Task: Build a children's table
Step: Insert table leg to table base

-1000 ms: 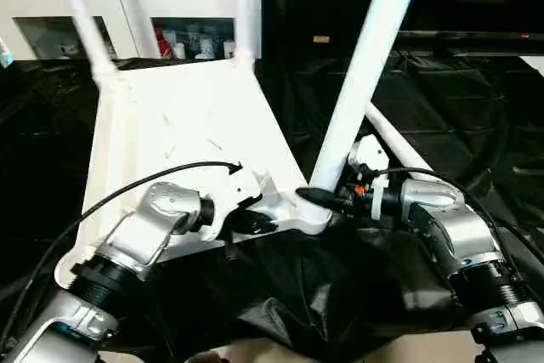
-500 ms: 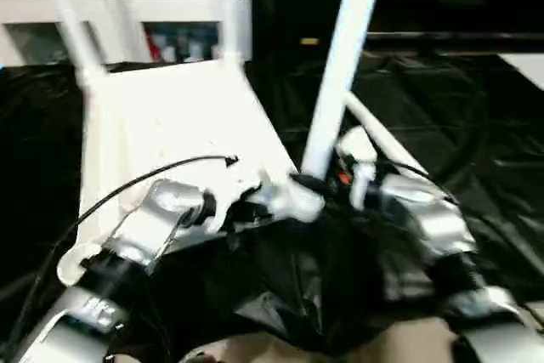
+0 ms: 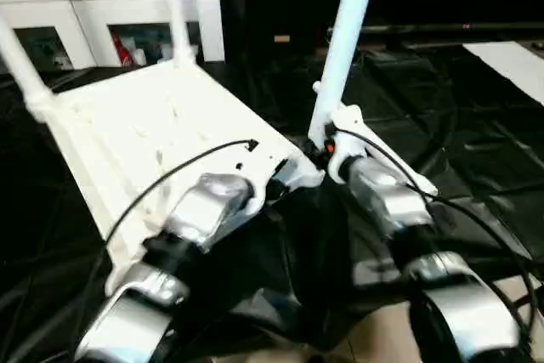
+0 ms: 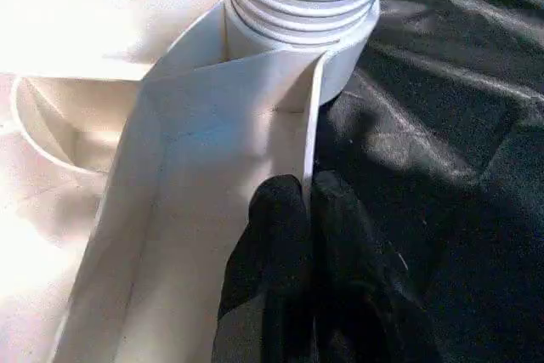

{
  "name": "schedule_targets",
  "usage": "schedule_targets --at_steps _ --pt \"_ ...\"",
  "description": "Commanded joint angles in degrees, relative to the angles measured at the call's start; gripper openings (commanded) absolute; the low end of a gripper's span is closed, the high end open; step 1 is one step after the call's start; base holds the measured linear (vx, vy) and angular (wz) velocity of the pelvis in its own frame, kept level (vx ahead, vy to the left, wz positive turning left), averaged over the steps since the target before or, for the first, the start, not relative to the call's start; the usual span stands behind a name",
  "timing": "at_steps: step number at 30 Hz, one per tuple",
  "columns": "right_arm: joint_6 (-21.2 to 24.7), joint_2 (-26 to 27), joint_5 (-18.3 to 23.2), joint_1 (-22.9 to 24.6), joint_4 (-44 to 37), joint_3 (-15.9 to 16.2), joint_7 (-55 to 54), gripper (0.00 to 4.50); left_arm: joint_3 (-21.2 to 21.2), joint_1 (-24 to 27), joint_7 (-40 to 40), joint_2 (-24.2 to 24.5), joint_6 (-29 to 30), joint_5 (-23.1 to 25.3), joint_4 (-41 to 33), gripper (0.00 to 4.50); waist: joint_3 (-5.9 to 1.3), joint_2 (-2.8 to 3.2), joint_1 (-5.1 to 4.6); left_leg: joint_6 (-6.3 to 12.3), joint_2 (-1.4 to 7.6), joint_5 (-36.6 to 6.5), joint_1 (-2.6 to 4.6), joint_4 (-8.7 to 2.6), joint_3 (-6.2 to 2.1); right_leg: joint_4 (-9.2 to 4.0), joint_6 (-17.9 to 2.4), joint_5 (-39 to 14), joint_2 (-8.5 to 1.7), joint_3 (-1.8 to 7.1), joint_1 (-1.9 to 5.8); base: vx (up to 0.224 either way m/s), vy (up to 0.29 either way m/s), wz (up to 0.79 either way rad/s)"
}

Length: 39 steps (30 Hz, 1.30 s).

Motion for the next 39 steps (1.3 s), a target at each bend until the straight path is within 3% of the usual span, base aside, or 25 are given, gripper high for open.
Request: schedule_targets --at_steps 1,3,6,8,9,10,11,12,13,14,15,16,17,18,19,20,21,22,23,24,25,26,28,34,39 --pt "4.24 3.44 0.13 3.54 6.25 2.07 1.92 1.89 2.54 -3.32 4.16 -0.37 -1.95 0.84 -0.87 0.0 -2.33 1.2 -0.47 -0.33 0.67 -38.0 1.96 -5.33 -0.77 -6.27 -2.71 -33.71 -2.4 -0.47 1.45 0.0 0.0 0.0" --pt "3.86 3.65 -0.26 3.19 6.96 2.07 1.95 1.89 2.36 -3.31 3.94 -0.09 -1.93 0.93 -0.88 0.0 -2.34 1.5 -0.67 -0.13 1.31 -40.79 1.88 -6.16 -1.06 -5.56 -2.5 -31.13 -2.47 -0.94 2.63 0.0 0.0 0.0" --pt "3.54 3.85 -0.49 2.78 7.8 1.91 1.96 1.89 2.33 -3.33 3.87 0.04 -2.1 1.07 -0.61 0.0 -2.18 1.41 -0.7 -0.37 0.93 -41.0 2.64 -5.95 -0.76 -6.14 -2.77 -32.5 -2.93 -1.0 1.96 0.0 0.0 0.0" --pt "3.48 3.95 -0.6 2.56 8.23 1.78 1.97 1.89 2.21 -3.28 3.57 0.14 -2.14 1.12 -0.57 0.0 -1.87 1.36 -1.01 -0.2 0.55 -40.49 2.84 -5.57 -0.67 -7.14 -1.08 -36.01 -2.85 -2.16 1.9 0.0 0.0 0.0" --pt "3.46 4.09 -0.75 2.21 8.81 1.48 2.06 1.89 2.09 -3.29 3.07 0.18 -2.18 1.08 -0.52 0.0 -1.62 1.74 -1.08 -0.25 1.08 -42.56 2.81 -6.13 -0.8 -6.91 -0.3 -35.7 -2.54 -2.8 2.36 0.0 0.0 0.0" --pt "3.5 4.19 -0.95 1.71 9.36 1.21 2.47 1.89 1.68 -3.16 1.67 0.28 -2.21 0.8 -0.87 0.0 -1.63 2.05 -0.88 -0.41 2.12 -45.47 1.78 -7.55 -1.17 -4.7 -0.54 -32.37 -2.24 -2.24 3.75 0.0 0.0 0.0" --pt "3.73 4.16 -0.97 1.49 9.46 1.16 2.74 1.89 1.42 -3.05 0.94 0.34 -2.34 0.66 -1.19 0.0 -1.45 2.27 0.09 -0.92 3.5 -49.33 0.27 -10.11 -1.04 -0.42 -2.08 -27.85 -1.71 -0.5 5.01 0.0 0.0 0.0" --pt "3.83 4.14 -1.01 1.32 9.62 1.09 2.91 1.89 1.25 -3.0 0.55 0.39 -2.47 0.57 -1.33 0.0 -1.5 2.11 0.73 -1.11 3.85 -50.04 -0.02 -10.95 -0.64 1.59 -2.82 -25.65 -1.53 0.64 5.25 0.0 0.0 0.0" --pt "3.88 4.01 -1.18 1.14 9.7 1.19 3.21 1.89 0.74 -2.82 -0.46 0.66 -2.88 0.52 -1.75 0.0 -1.01 0.88 1.26 -1.16 2.75 -49.45 1.67 -10.49 0.69 -0.07 -3.32 -30.21 -1.11 1.81 2.71 -0.008 -0.078 0.2" --pt "3.88 4.01 -1.18 1.14 9.7 1.19 3.21 1.89 0.74 -2.82 -0.46 0.66 -2.88 0.52 -1.75 0.0 -0.64 -1.0 0.44 -0.99 -2.78 -37.4 9.07 0.12 2.25 -11.07 1.18 -51.34 -2.1 -2.03 -5.73 0.079 -0.091 0.06" --pt "3.88 3.97 -1.25 1.08 9.75 1.21 3.3 1.89 0.58 -2.76 -0.77 0.76 -3.01 0.51 -1.89 0.0 -0.54 -1.29 -0.37 0.11 -4.03 -30.34 8.87 3.31 2.23 -11.83 3.27 -57.26 -3.66 -3.44 -5.53 0.079 -0.091 0.06" --pt "3.89 3.85 -1.37 1.0 9.74 1.34 3.67 1.89 0.24 -2.62 -1.42 0.99 -3.28 0.49 -2.19 0.0 -1.65 0.72 -0.41 1.85 -2.47 -23.77 4.02 0.74 1.32 -10.42 6.43 -54.21 -5.34 -4.45 0.99 0.118 0.012 -0.3" --pt "4.09 3.27 -1.72 0.98 9.26 2.07 5.7 1.89 -0.82 -2.09 -3.53 1.94 -4.23 0.54 -3.31 0.0 -1.85 1.92 -1.08 1.03 1.16 -29.29 0.86 -3.02 -1.05 -6.69 6.28 -41.61 -5.18 -5.25 5.07 0.126 0.078 -0.43" --pt "4.27 2.79 -2.0 0.99 8.83 2.68 7.39 1.89 -1.67 -1.65 -5.21 2.71 -4.98 0.59 -4.23 0.0 -2.6 3.84 0.88 1.24 5.51 -38.38 -1.52 -7.49 -3.67 3.87 0.74 -19.12 -4.55 0.37 7.72 0.126 0.078 -0.43" --pt "4.47 2.14 -2.28 1.13 8.18 3.47 9.95 1.89 -2.45 -1.12 -6.91 3.72 -5.44 0.61 -5.22 0.0 -2.05 3.53 0.97 0.84 5.85 -41.66 0.72 -8.8 -3.19 3.36 -2.48 -11.56 -3.77 1.54 4.93 0.081 0.007 -0.08" --pt "4.92 0.73 -2.56 1.72 6.37 5.02 15.06 1.89 -3.53 -0.1 -10.05 5.59 -6.92 0.44 -7.02 0.0 -1.25 0.5 0.71 -0.33 1.13 -41.25 3.36 -6.06 -1.29 -2.4 -4.38 -24.31 -3.76 1.64 1.56 0.091 -0.051 0.23" --pt "4.92 0.73 -2.56 1.72 6.37 5.02 15.06 1.89 -3.53 -0.1 -10.05 5.59 -6.92 0.44 -7.02 0.0 -1.46 -0.04 1.36 -0.57 -0.99 -35.11 4.28 -4.03 -0.33 -4.8 -2.96 -36.73 -4.37 1.29 0.45 0.091 -0.051 0.23" --pt "5.25 -0.29 -2.68 2.18 5.15 6.04 18.71 1.89 -3.81 0.52 -11.72 6.73 -7.34 0.11 -8.09 0.0 -1.28 -0.75 1.73 0.94 -1.87 -24.81 3.94 -2.14 0.22 -6.14 -1.16 -49.07 -5.72 1.87 0.0 0.089 -0.05 0.09" --pt "5.52 -1.71 -2.88 2.99 3.32 7.53 23.02 1.89 -4.03 1.15 -13.47 8.09 -8.2 -0.12 -9.11 0.0 -2.47 -0.47 2.3 1.95 -0.9 -17.2 0.53 -3.84 -0.66 -4.25 -0.82 -44.83 -5.87 2.61 3.39 0.1 -0.027 -0.1" --pt "5.64 -3.11 -2.92 3.94 1.35 8.92 26.84 1.89 -4.07 1.79 -15.24 9.36 -8.91 -0.57 -10.13 0.0 -3.4 -0.3 3.17 2.17 0.32 -11.04 0.05 -4.56 -0.66 -3.17 -2.97 -33.41 -5.17 2.89 3.14 0.1 -0.027 -0.1" --pt "5.64 -3.33 -2.93 4.09 1.06 9.13 27.43 1.89 -4.06 1.89 -15.53 9.56 -9.0 -0.63 -10.28 0.0 -3.83 -0.19 3.23 2.41 0.52 -7.92 0.56 -4.25 -0.37 -2.28 -5.32 -25.82 -4.79 3.09 2.64 0.114 -0.039 0.01" --pt "5.64 -3.94 -2.98 4.51 0.23 9.73 29.1 1.89 -4.05 2.17 -16.34 10.12 -9.27 -0.81 -10.72 0.0 -3.96 0.26 3.24 3.65 0.63 -4.64 0.75 -4.08 0.06 -1.18 -10.47 -15.25 -3.89 2.99 2.25 0.055 -0.052 0.16" --pt "6.55 -6.54 -2.41 6.29 -3.56 11.64 35.34 1.89 -4.17 3.22 -19.33 12.71 -11.14 -0.98 -12.18 0.0 -3.57 -0.01 3.1 3.85 0.7 -9.29 -0.19 -4.31 0.6 -1.0 -12.94 -14.56 -3.46 3.02 2.63 0.06 -0.041 0.1" --pt "7.34 -8.65 -1.87 7.75 -6.54 12.8 40.41 1.89 -4.45 4.67 -23.91 15.72 -13.74 -1.79 -14.23 0.0 -4.06 -0.08 3.55 3.5 0.94 -7.72 0.03 -4.29 0.9 -0.26 -14.6 -8.26 -3.32 3.08 3.09 0.032 -0.007 0.0" --pt "9.16 -11.49 -0.76 10.7 -12.97 14.56 47.88 1.89 -5.11 7.79 -33.82 21.84 -19.63 -3.64 -17.67 0.0 -3.78 0.01 3.56 3.14 1.14 -10.1 0.36 -4.62 0.99 -0.63 -13.67 -11.36 -3.22 3.1 2.92 0.0 0.0 0.0"
